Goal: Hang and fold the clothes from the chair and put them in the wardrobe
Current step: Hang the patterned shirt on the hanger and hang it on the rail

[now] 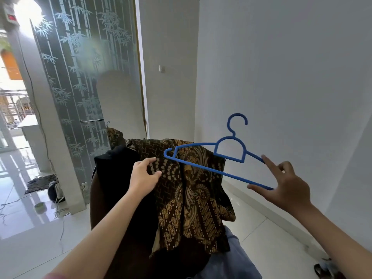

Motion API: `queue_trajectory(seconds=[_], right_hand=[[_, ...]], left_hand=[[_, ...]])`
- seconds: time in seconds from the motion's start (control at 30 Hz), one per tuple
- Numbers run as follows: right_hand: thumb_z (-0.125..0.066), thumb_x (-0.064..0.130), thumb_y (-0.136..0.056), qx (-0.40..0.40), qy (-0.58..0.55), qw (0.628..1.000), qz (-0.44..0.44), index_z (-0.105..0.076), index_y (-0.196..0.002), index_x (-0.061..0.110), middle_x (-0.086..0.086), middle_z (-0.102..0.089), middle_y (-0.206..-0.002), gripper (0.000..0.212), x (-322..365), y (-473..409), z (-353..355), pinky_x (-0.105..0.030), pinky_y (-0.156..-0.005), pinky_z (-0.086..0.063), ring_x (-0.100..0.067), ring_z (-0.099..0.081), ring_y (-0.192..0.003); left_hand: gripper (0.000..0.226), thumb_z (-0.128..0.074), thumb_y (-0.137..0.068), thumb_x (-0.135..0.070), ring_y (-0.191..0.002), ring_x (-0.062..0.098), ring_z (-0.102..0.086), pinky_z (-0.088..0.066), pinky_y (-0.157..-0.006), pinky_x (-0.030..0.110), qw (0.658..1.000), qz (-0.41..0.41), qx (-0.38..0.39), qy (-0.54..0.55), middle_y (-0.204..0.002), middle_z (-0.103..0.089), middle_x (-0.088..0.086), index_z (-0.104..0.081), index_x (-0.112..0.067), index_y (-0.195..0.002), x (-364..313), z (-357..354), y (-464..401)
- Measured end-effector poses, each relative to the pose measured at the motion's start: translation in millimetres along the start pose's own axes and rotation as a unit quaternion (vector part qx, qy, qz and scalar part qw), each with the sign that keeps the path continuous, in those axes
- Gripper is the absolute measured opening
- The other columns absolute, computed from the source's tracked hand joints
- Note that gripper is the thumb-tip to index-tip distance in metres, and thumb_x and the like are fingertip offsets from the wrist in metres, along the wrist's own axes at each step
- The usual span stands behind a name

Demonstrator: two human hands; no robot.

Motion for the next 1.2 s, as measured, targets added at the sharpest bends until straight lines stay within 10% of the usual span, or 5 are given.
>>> queue_trajectory(seconds=[0.47,1.2], right_hand=[[-0.042,0.090,-0.061,0.039,-0.021,0.999,-0.032,-0.049,-0.138,0.021,-0.002,-0.045,-0.085,0.104,-5,-1,-37,-0.020,-0.038,-0.044,-0.014,-0.044,-0.050],[-0.058,0.086,-0.053,0.096,-0.145,0.984,0.023,-0.051,-0.136,0.023,-0.003,-0.044,-0.085,0.105,23,-48,-83,-0.018,-0.043,-0.035,-0.017,-0.045,-0.051]], left_hand=[[0.043,-0.067,-0.081,0.000,-0.085,0.012,-0.055,-0.047,-0.074,0.021,0.988,0.074,-0.131,0.014,-0.121,-0.037,0.002,-0.058,-0.011,-0.121,21,-42,-35],[0.051,-0.058,-0.079,0.005,-0.083,0.009,-0.055,-0.046,-0.072,0.015,0.984,0.034,0.022,-0.174,-0.116,-0.045,-0.006,-0.052,-0.004,-0.129,71,-39,107]])
Point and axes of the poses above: each hand's wrist, its own y-axis away from the middle knuckle, its own z-axis out of the back of the hand, x = y × z, the point moved 3 cm from there along -y, towards the middle knuckle
